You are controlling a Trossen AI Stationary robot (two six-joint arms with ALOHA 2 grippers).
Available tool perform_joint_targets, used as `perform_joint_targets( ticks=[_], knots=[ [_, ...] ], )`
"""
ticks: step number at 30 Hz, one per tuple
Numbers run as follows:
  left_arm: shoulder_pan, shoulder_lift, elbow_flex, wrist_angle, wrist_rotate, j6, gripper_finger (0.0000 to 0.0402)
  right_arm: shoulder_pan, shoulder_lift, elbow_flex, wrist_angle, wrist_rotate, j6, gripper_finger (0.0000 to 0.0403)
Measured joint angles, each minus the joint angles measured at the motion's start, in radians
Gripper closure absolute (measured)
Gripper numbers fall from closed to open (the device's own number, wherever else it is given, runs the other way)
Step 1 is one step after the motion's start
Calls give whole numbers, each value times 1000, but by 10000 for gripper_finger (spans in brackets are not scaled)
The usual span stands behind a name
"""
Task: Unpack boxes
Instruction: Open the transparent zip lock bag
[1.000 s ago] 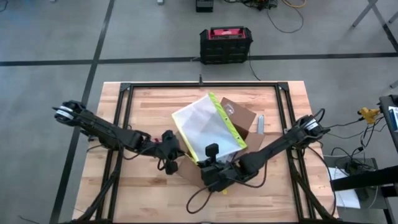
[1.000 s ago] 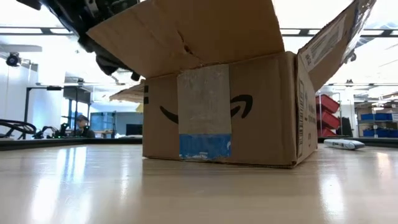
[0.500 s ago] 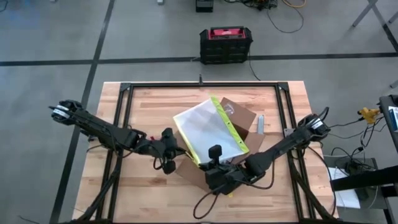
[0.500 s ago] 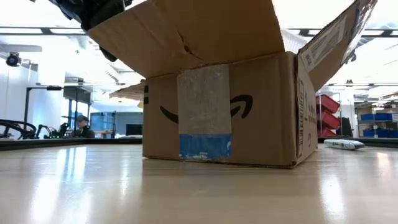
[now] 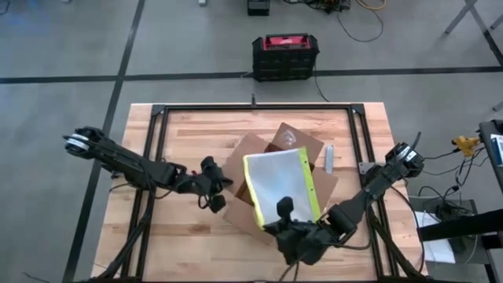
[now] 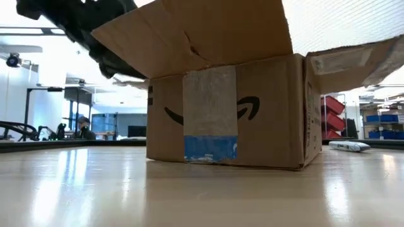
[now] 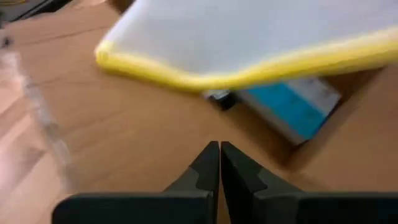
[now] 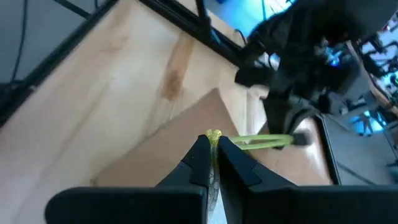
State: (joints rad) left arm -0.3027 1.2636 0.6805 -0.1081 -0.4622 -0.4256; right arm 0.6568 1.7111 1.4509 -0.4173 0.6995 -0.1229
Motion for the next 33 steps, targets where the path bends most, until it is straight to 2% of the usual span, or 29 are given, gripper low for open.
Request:
perform_joint_targets(
  ticks=[4, 8, 13, 19, 27, 33],
  knots=[
    [-43, -31, 84, 33, 27, 115, 401, -3, 0, -1, -31, 8, 39, 403],
    [-113, -31, 136, 146, 30, 238, 401, -12, 2, -1, -86, 25, 105, 403],
    [-189, 48, 140, 356, 33, 310, 393, -18, 3, -1, -102, 53, 138, 403],
    [-206, 228, 151, 560, 15, 304, 336, -21, 3, -1, -113, 89, 171, 403],
    [-197, 352, 207, 549, -27, 234, 243, -20, 4, -1, -110, 86, 175, 403],
    [-179, 397, 243, 552, -34, 196, 203, -20, 4, -2, -108, 86, 169, 403]
  ],
)
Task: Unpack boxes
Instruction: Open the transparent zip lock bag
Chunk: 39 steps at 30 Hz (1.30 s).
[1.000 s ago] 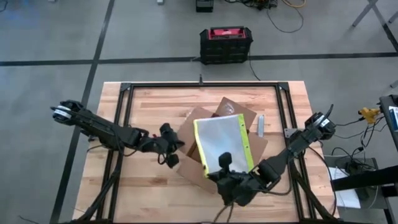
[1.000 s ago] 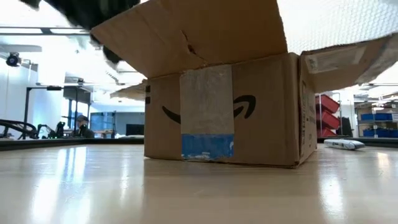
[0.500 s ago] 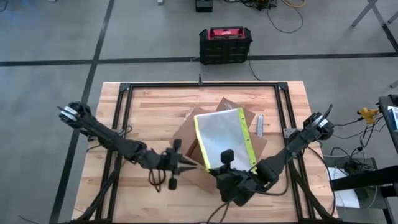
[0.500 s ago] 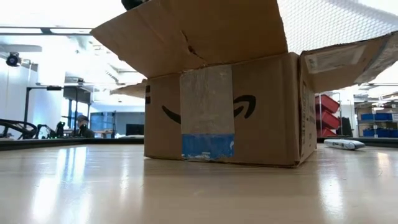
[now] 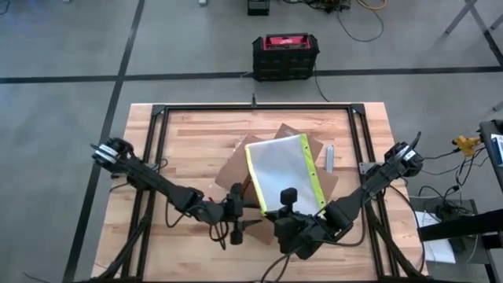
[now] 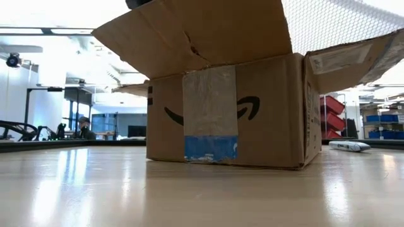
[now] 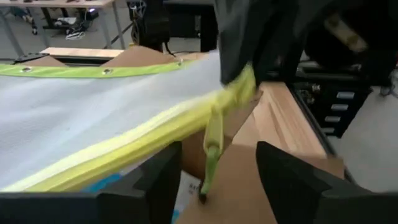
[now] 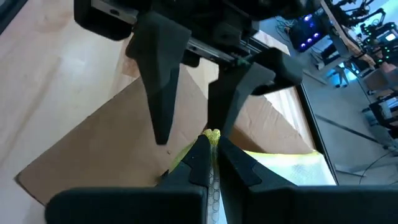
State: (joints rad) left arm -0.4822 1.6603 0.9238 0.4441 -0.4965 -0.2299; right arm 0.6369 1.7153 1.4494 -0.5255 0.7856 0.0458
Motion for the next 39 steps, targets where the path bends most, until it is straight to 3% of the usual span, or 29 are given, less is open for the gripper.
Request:
perform_joint_targets(
  ticks=[4, 8, 16, 31, 35, 39],
  knots=[
    [10, 17, 14, -11, -54, -19, 202, 0, 1, 0, 6, 0, -1, 403],
    [16, 16, 14, -26, -63, -24, 231, 0, 1, 0, 5, 0, 4, 403],
    [22, 7, 14, -52, -66, -17, 387, 0, 1, 0, 2, -48, 1, 403],
    [97, -6, 12, -218, -52, -93, 401, 43, 3, -3, -45, -64, 47, 403],
    [102, -14, 13, -281, -85, -95, 401, 59, 3, -3, -57, -66, 66, 403],
    [126, -16, 4, -343, -152, -112, 401, 80, 2, 1, -44, -147, 87, 403]
  ],
)
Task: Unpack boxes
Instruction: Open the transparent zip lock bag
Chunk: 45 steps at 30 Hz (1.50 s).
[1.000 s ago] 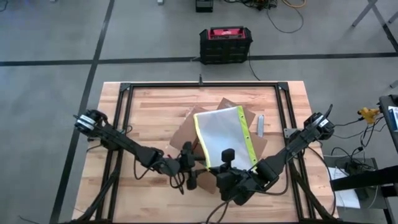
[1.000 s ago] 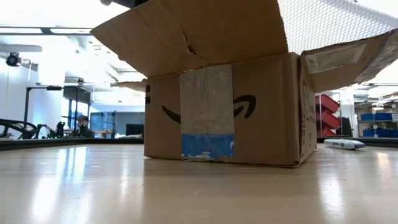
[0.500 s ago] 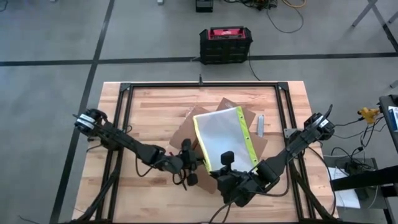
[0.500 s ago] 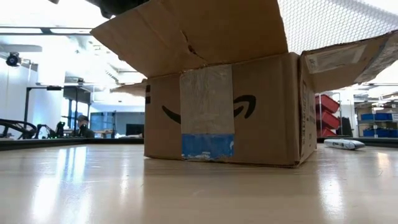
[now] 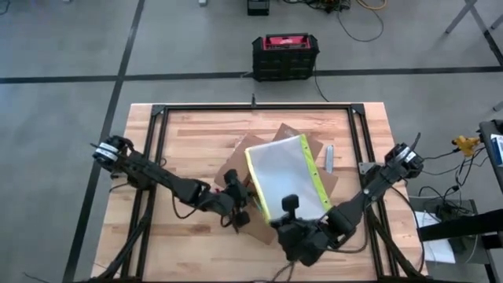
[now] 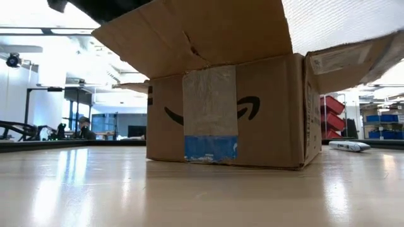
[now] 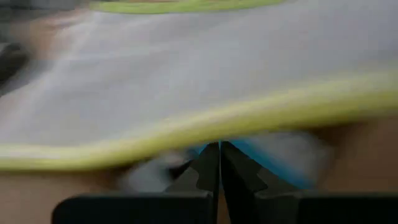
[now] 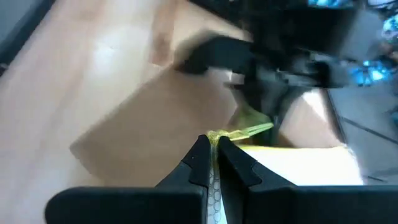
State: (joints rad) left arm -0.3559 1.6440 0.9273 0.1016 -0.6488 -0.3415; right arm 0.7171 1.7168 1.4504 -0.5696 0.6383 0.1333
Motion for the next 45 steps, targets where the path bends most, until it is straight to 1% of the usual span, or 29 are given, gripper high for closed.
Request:
perform_joint_targets(
  ticks=[2, 6, 9, 11, 12, 16, 18, 19, 24, 27, 31, 37, 39, 42, 45],
  knots=[
    [2, -3, 0, 12, 0, -12, 401, 1, 0, -1, -24, -19, 27, 403],
    [-8, -17, 3, 37, 21, -16, 401, -21, 21, -16, -40, 12, 46, 398],
    [-9, -24, 3, 33, 22, -17, 401, -31, 34, -17, -44, 15, 74, 389],
    [-15, -34, 3, 40, 45, -18, 401, -36, 34, -17, -50, 19, 76, 382],
    [-18, -35, 3, 54, 77, -15, 401, -39, 34, -17, -50, 31, 76, 378],
    [-36, -19, -2, 178, 343, 48, 401, -41, 27, -17, -63, 123, 68, 371],
    [-53, -1, -2, 245, 415, 45, 401, -40, 24, -17, -62, 147, 55, 370],
    [-59, 6, -2, 252, 427, 42, 401, -41, 24, -17, -61, 147, 50, 370],
    [-64, 54, -2, 283, 401, -1, 398, -48, 24, -17, -55, 145, 50, 371],
    [-60, 92, 1, 356, 405, -4, 383, -47, 24, -17, -63, 137, 49, 366],
    [-58, 104, 9, 372, 418, -1, 351, -47, 27, -17, -77, 94, 50, 353],
    [-58, 105, 10, 404, 509, 12, 294, -47, 28, -17, -79, 92, 49, 331],
    [-56, 105, 10, 402, 505, 18, 276, -48, 28, -17, -78, 91, 48, 325],
    [-44, 106, 10, 409, 465, 30, 252, -48, 28, -17, -77, 92, 48, 321],
    [-38, 117, 10, 452, 460, 45, 232, -48, 28, -17, -78, 91, 47, 322]
  ],
)
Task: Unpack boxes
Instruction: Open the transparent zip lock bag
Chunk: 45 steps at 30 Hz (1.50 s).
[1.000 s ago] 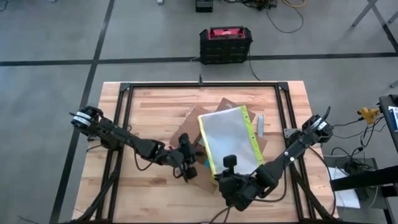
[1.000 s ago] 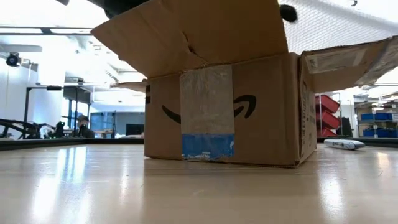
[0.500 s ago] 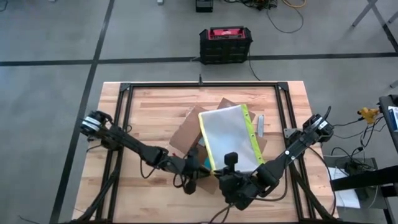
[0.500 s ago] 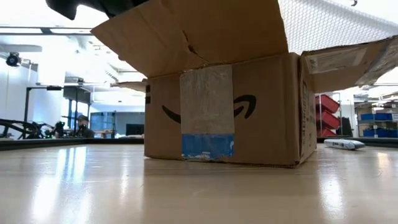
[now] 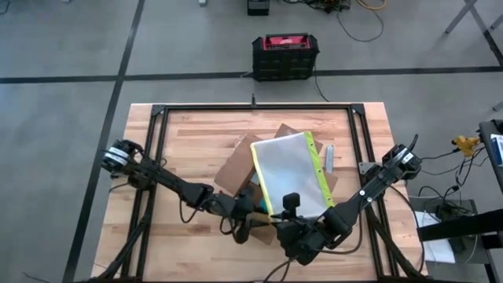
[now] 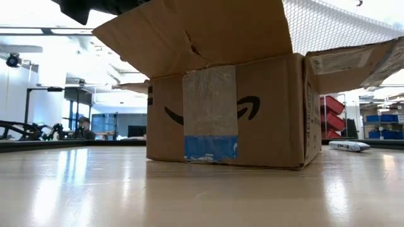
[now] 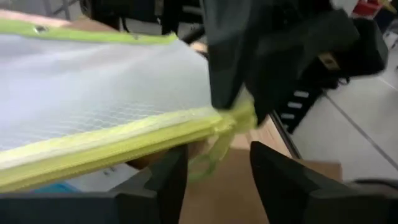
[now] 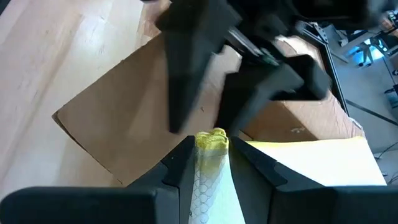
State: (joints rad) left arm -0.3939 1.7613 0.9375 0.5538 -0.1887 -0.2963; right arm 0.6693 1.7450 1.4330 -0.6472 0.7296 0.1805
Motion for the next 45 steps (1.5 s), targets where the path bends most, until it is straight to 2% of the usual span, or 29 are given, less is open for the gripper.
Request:
perform_joint_targets(
  ticks=[6, 12, 16, 22, 24, 29, 37, 45],
  knots=[
    [6, 27, 0, 40, 5, 3, 211, 0, 0, 0, -2, -4, -11, 337],
    [7, 31, 0, 41, -50, 13, 224, -1, 0, 0, -10, -64, 2, 336],
    [10, 31, 0, 42, -64, 22, 263, 0, 0, 0, -51, -75, 41, 311],
    [9, 31, 0, 49, -63, 25, 379, 0, 0, 0, -59, -75, 47, 259],
    [9, 31, 0, 55, -64, 25, 393, 0, 0, 0, -58, -75, 46, 246],
    [10, 31, 0, 55, -65, 26, 400, 11, 0, 0, -72, -75, 66, 228],
    [10, 31, 0, 54, -65, 26, 401, 18, 0, -1, -192, -75, 180, 232],
    [10, 25, 1, 19, -64, 34, 401, 20, 56, -1, -194, -110, 141, 224]
  ],
)
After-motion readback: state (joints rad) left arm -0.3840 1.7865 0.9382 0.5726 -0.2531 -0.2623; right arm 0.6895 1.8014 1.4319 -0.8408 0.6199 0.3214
